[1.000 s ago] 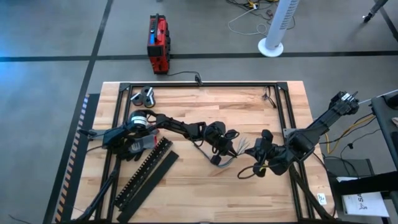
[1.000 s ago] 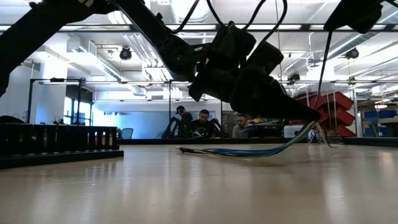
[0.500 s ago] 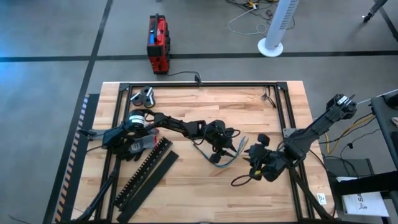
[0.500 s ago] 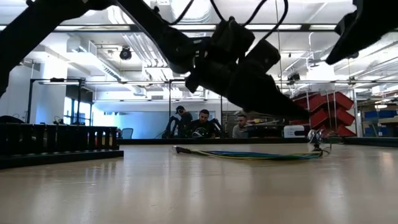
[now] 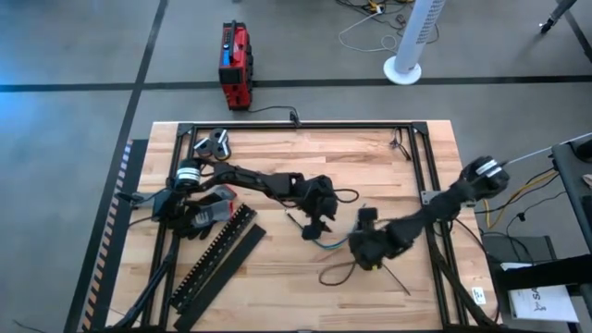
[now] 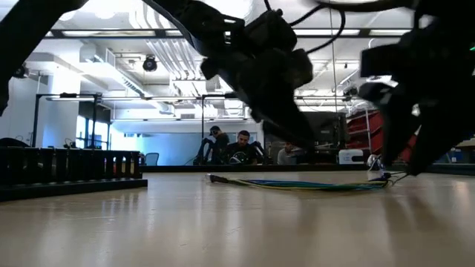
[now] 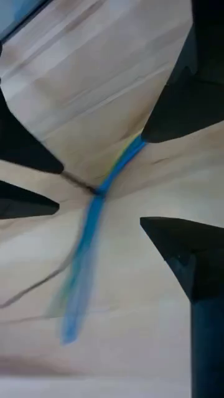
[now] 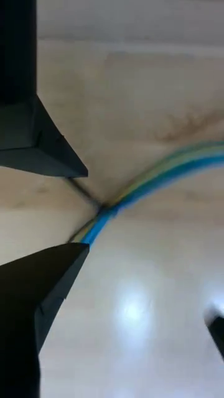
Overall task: Ziptie cables
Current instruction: Put the ziptied cable wires into the black cable duct
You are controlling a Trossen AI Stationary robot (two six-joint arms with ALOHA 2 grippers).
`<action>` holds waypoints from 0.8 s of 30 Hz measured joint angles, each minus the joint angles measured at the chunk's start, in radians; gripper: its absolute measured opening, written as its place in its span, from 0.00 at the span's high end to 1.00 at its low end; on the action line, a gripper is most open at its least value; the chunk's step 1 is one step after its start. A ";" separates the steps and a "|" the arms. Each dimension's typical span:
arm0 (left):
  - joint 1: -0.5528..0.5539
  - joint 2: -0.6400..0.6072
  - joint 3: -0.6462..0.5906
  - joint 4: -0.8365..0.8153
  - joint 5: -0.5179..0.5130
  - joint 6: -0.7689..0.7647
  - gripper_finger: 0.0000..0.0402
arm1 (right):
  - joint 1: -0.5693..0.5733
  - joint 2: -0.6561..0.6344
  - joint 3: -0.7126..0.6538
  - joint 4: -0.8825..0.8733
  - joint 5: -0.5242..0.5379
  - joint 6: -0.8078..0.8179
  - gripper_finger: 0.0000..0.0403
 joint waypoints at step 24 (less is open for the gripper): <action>-0.273 -0.135 -0.012 -0.573 -0.374 -0.367 0.65 | -0.334 0.096 0.003 0.114 -0.386 -0.541 0.95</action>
